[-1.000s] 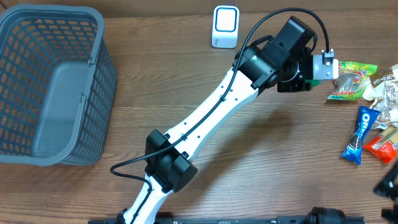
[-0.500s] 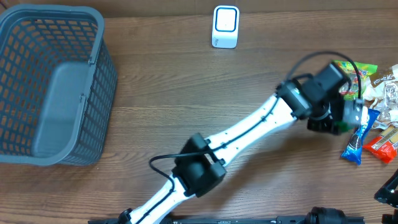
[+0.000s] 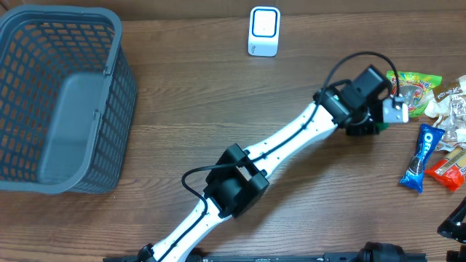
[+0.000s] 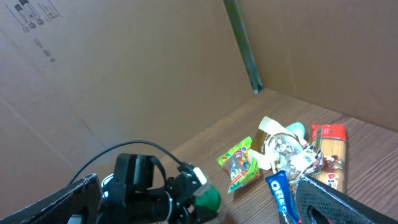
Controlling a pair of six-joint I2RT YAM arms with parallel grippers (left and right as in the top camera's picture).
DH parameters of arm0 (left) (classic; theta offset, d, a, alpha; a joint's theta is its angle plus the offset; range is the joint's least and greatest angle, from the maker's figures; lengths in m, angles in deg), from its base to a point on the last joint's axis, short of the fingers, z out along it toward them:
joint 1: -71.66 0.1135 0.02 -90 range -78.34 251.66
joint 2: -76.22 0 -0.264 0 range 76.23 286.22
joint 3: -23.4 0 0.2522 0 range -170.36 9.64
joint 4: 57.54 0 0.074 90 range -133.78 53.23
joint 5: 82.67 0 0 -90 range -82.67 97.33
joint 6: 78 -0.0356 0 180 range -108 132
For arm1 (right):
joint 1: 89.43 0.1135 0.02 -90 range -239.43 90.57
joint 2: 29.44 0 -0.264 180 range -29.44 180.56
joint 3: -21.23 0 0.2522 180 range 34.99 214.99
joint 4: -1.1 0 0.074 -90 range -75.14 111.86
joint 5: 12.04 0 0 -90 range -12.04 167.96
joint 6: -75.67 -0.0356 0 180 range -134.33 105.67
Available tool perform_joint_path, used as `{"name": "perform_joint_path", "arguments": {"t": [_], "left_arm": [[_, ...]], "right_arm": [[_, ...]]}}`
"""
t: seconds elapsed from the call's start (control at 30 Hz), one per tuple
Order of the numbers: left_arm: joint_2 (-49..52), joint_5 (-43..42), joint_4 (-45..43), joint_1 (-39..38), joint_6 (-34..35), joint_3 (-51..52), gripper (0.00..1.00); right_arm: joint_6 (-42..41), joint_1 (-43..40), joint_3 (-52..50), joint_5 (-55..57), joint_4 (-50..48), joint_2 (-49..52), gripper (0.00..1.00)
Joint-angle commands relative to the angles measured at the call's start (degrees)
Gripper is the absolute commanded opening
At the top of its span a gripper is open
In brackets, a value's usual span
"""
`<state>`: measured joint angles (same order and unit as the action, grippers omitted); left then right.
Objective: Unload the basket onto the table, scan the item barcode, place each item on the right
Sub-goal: 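Swing the jar right and lower it beside the snack pile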
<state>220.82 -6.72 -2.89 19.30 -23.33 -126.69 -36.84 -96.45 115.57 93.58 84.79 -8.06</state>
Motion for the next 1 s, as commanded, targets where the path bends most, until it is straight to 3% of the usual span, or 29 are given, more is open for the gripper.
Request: {"name": "perform_joint_path", "arguments": {"t": [0.0, 0.63, 0.7, 0.77, 0.83, 0.87, 0.9, 0.97], "left_arm": [[0.6, -0.6, -0.4, 1.0, 2.2, -0.8, 0.05], [4.1, -1.4, -0.3, 2.4, 3.8, -0.7, 0.05], [4.1, -2.3, -0.3, 2.4, 3.9, -0.7, 0.09], [4.1, -2.7, -0.3, 2.5, 4.7, -0.7, 0.26], [4.1, -2.7, -0.2, 2.6, 4.7, -0.7, 0.54], [4.1, -2.7, -0.3, 2.6, 4.7, -0.7, 0.82], [4.1, -2.7, -0.4, 2.6, 4.7, -0.7, 0.96], [4.0, -2.7, -0.6, 2.6, 4.7, -0.8, 1.0]], "right_arm": [[-0.3, 0.3, 0.1, -0.6, 0.3, 0.3, 1.0], [-3.0, 0.3, -4.1, -0.7, 2.9, 0.3, 1.0], [-3.0, 0.3, -4.1, -0.7, 2.9, 0.3, 1.0], [-3.0, 0.3, -4.1, -0.7, 3.0, 0.3, 1.0], [-3.0, 0.3, -4.1, -0.7, 3.3, 0.3, 1.0], [-3.0, 0.3, -4.1, -0.7, 3.5, 0.3, 1.0], [-3.0, 0.3, -4.1, -0.7, 3.6, 0.3, 1.0], [-3.0, 0.3, -4.1, -0.7, 3.9, 0.3, 1.0]]}}
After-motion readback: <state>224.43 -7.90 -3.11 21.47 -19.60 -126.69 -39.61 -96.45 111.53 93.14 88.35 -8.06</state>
